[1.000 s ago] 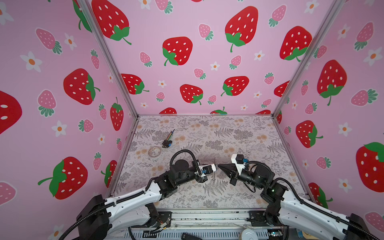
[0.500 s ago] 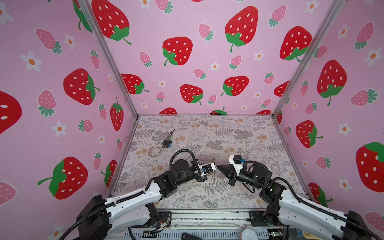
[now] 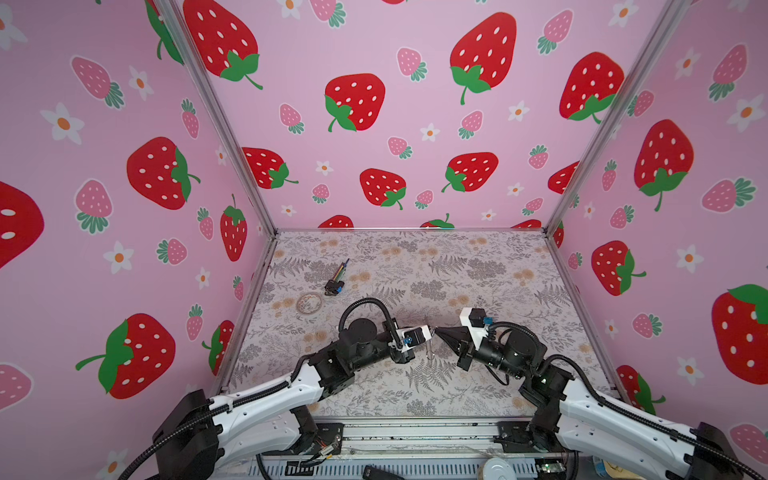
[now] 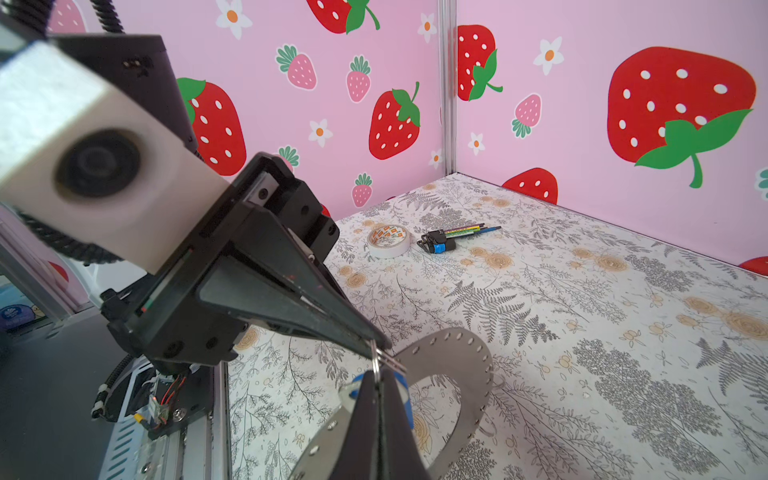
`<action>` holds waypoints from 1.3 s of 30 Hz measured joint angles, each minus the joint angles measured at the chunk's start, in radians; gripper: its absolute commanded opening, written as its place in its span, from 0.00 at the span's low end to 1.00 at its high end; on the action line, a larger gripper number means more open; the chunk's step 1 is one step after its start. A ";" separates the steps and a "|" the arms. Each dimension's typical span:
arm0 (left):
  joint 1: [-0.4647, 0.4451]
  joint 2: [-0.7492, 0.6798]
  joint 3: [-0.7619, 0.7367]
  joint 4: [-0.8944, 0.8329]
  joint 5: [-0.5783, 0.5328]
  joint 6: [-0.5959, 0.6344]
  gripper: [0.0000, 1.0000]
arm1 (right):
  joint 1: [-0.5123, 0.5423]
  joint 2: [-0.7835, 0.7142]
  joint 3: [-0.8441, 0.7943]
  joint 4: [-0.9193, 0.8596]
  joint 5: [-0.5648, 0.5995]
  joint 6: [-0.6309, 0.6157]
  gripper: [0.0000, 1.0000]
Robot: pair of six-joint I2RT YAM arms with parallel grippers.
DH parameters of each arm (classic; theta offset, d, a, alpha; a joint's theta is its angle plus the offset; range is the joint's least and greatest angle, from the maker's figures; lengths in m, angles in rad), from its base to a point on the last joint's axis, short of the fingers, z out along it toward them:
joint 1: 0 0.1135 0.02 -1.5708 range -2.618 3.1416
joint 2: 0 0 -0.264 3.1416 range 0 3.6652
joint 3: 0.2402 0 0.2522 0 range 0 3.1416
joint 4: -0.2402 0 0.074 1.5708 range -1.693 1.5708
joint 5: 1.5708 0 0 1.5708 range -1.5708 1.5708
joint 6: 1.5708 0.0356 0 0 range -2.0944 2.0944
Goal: Put the keys on the keyring
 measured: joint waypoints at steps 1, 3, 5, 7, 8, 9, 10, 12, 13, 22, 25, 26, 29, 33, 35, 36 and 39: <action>0.000 0.000 0.000 0.000 0.000 0.000 0.00 | 0.000 0.000 0.000 0.006 0.004 0.000 0.00; 0.000 0.000 0.000 0.000 0.000 0.000 0.00 | 0.000 0.005 0.000 0.017 0.012 0.002 0.00; 0.000 0.000 0.000 0.000 0.000 0.000 0.00 | 0.000 0.011 0.000 0.024 0.023 0.008 0.00; 0.000 0.000 0.000 -0.001 -0.002 0.000 0.00 | 0.000 0.020 0.000 0.025 0.028 0.014 0.00; 0.000 0.000 0.000 -0.003 -0.003 0.000 0.00 | 0.001 0.026 0.000 0.025 0.029 0.019 0.00; 0.000 0.000 0.000 -0.006 -0.006 0.000 0.00 | 0.001 0.029 0.000 0.025 0.029 0.023 0.00; 0.000 0.000 0.000 -0.007 -0.010 0.000 0.00 | 0.001 0.030 0.000 0.024 0.028 0.025 0.00; 0.000 0.000 0.000 -0.006 -0.018 -0.001 0.00 | 0.003 0.027 0.000 0.025 0.027 0.032 0.00; 0.000 0.000 0.000 -0.007 -0.030 -0.003 0.00 | 0.006 0.024 -0.002 0.026 0.027 0.038 0.00; 0.000 0.000 0.000 -0.004 -0.118 -0.081 0.00 | 0.053 0.000 -0.052 0.087 0.066 0.112 0.00; 0.000 -0.004 0.000 0.003 -0.126 -0.126 0.00 | 0.078 0.009 -0.052 0.117 0.088 0.124 0.00; -0.001 -0.006 0.000 0.006 -0.125 -0.136 0.00 | 0.084 0.013 -0.052 0.124 0.093 0.126 0.00; -0.001 -0.012 0.000 0.020 -0.125 -0.170 0.00 | 0.103 0.027 -0.052 0.147 0.112 0.128 0.00; -0.004 -0.016 0.000 0.024 -0.123 -0.194 0.00 | 0.110 0.039 -0.052 0.163 0.134 0.127 0.00; -0.006 -0.016 0.000 0.024 -0.122 -0.203 0.00 | 0.111 0.041 -0.052 0.169 0.144 0.127 0.00; -0.007 -0.016 0.000 0.024 -0.121 -0.208 0.00 | 0.111 0.041 -0.052 0.172 0.150 0.127 0.00; -0.009 -0.016 0.000 0.028 -0.117 -0.215 0.00 | 0.111 0.041 -0.052 0.180 0.164 0.126 0.00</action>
